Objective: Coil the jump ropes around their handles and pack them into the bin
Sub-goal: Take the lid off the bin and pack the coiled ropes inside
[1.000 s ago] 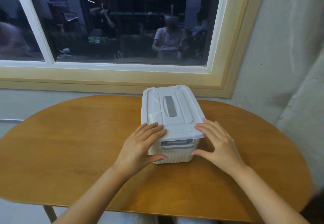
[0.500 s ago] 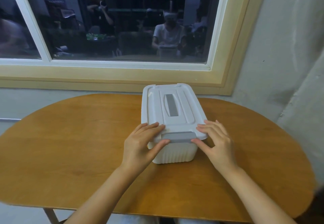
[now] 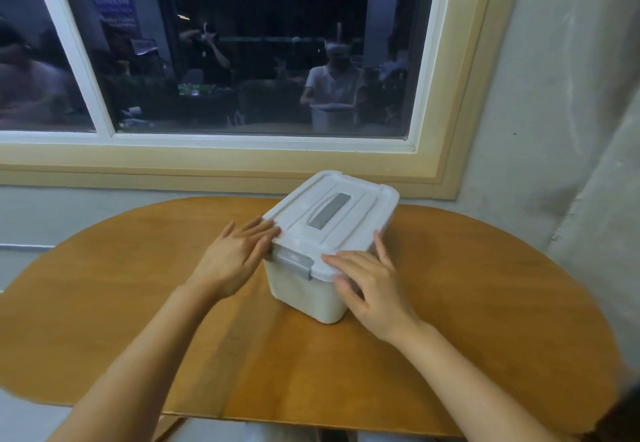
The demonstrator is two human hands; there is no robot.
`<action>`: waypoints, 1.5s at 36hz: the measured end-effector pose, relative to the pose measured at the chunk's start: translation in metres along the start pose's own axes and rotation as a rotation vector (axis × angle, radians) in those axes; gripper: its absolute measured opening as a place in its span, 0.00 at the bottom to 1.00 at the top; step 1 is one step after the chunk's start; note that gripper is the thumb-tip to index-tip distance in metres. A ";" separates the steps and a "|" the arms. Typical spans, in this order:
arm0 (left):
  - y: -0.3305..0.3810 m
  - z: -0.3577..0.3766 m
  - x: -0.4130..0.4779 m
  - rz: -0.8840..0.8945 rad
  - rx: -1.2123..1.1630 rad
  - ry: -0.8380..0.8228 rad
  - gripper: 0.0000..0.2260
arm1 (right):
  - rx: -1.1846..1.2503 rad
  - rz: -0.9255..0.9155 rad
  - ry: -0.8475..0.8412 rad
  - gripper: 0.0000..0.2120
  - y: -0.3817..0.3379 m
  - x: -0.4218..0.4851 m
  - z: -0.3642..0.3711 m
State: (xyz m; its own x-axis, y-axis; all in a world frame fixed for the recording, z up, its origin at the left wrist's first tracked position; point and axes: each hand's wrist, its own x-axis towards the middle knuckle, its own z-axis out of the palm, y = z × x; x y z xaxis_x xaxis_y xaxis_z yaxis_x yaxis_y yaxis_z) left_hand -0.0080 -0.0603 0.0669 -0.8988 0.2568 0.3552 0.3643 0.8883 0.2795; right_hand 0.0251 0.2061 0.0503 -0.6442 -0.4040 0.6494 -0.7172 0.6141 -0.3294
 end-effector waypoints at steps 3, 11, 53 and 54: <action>0.041 -0.001 0.015 -0.209 0.102 -0.090 0.28 | 0.272 0.165 -0.043 0.16 0.010 0.020 -0.007; 0.092 0.029 0.032 -0.487 0.100 -0.149 0.54 | 0.028 0.551 0.046 0.22 0.097 0.086 -0.033; -0.025 -0.002 0.071 -0.095 -0.371 0.035 0.09 | 0.803 0.892 -0.273 0.41 0.003 -0.008 -0.047; -0.020 -0.004 0.069 -0.097 -0.339 0.102 0.09 | 0.679 0.858 -0.217 0.37 0.012 -0.005 -0.049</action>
State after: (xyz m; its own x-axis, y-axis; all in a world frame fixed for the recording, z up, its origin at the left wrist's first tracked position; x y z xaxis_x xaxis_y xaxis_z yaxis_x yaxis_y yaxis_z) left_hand -0.0764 -0.0619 0.0893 -0.9105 0.1236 0.3946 0.3542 0.7257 0.5898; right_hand 0.0333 0.2489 0.0768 -0.9809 -0.1745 -0.0854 0.0347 0.2750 -0.9608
